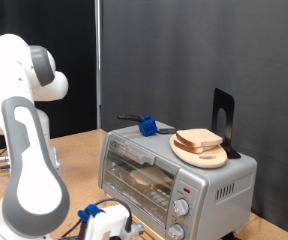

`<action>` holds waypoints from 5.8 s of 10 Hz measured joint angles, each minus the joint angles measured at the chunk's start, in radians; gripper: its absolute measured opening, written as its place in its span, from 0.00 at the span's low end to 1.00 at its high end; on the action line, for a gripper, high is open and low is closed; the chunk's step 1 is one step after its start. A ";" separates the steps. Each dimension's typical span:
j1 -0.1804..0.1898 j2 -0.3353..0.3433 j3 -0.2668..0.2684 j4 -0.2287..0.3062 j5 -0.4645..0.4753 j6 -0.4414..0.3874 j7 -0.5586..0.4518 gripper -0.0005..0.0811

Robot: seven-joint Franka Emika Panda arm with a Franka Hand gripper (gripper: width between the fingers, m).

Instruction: Make a piece of toast with the oven

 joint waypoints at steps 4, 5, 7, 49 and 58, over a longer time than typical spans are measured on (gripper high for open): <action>0.007 0.011 0.049 -0.057 0.067 0.048 -0.096 0.84; 0.018 0.012 0.053 -0.080 0.068 0.068 -0.103 0.84; 0.047 0.011 0.065 -0.122 0.071 0.121 -0.119 0.84; 0.026 0.012 0.073 -0.018 0.067 0.004 -0.065 0.84; 0.045 0.010 0.106 -0.055 0.072 0.068 -0.104 0.84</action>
